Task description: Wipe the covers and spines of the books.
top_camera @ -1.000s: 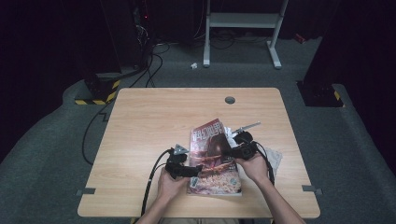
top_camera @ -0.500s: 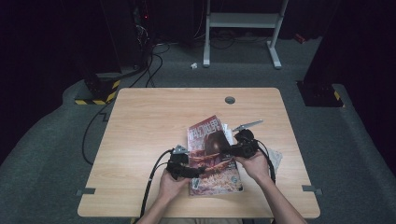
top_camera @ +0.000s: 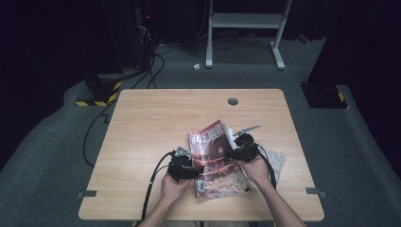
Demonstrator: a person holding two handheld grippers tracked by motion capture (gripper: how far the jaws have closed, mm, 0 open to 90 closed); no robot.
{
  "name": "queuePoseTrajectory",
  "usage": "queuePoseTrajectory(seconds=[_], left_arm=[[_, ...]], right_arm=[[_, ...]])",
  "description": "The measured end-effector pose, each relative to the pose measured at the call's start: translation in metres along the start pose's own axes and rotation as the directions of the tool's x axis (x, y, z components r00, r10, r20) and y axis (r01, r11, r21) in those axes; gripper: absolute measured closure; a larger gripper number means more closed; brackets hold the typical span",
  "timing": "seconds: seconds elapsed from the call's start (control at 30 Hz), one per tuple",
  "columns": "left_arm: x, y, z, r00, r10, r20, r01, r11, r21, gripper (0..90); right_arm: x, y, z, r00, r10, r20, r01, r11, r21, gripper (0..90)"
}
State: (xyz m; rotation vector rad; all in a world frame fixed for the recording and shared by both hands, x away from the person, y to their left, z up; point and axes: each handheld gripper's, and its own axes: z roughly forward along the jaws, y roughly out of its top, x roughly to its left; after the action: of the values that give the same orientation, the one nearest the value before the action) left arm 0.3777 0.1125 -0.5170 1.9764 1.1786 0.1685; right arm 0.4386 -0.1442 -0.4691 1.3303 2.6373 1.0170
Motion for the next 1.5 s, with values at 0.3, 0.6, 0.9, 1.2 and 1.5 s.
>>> queuePoseTrajectory(seconds=[0.3,0.6,0.9,1.2,1.5], left_arm=[[0.0,-0.001,0.0,0.9999,0.008,-0.01,-0.008,1.0,0.001,46.6],[0.0,-0.001,-0.001,0.9999,0.008,-0.011,-0.008,1.0,0.001,46.9],[0.001,0.0,-0.001,0.9999,-0.011,-0.002,0.011,0.9999,0.002,46.3],[0.0,0.003,0.004,0.9984,-0.035,0.045,0.035,0.9994,0.005,44.5],[0.001,0.01,0.005,0.9935,-0.071,0.089,0.07,0.9975,0.012,39.3]], right_arm=[[-0.006,-0.009,0.003,0.9866,-0.006,0.163,-0.002,0.999,0.048,59.6],[-0.027,-0.029,-0.014,0.9717,0.025,0.235,-0.033,0.999,0.034,85.6],[-0.025,-0.038,-0.001,0.9692,0.0,0.246,-0.019,0.997,0.075,89.2],[-0.023,-0.043,-0.001,0.9759,0.029,0.216,-0.039,0.998,0.045,89.3],[-0.017,-0.044,0.002,0.9758,0.036,0.216,-0.043,0.999,0.029,89.3]])
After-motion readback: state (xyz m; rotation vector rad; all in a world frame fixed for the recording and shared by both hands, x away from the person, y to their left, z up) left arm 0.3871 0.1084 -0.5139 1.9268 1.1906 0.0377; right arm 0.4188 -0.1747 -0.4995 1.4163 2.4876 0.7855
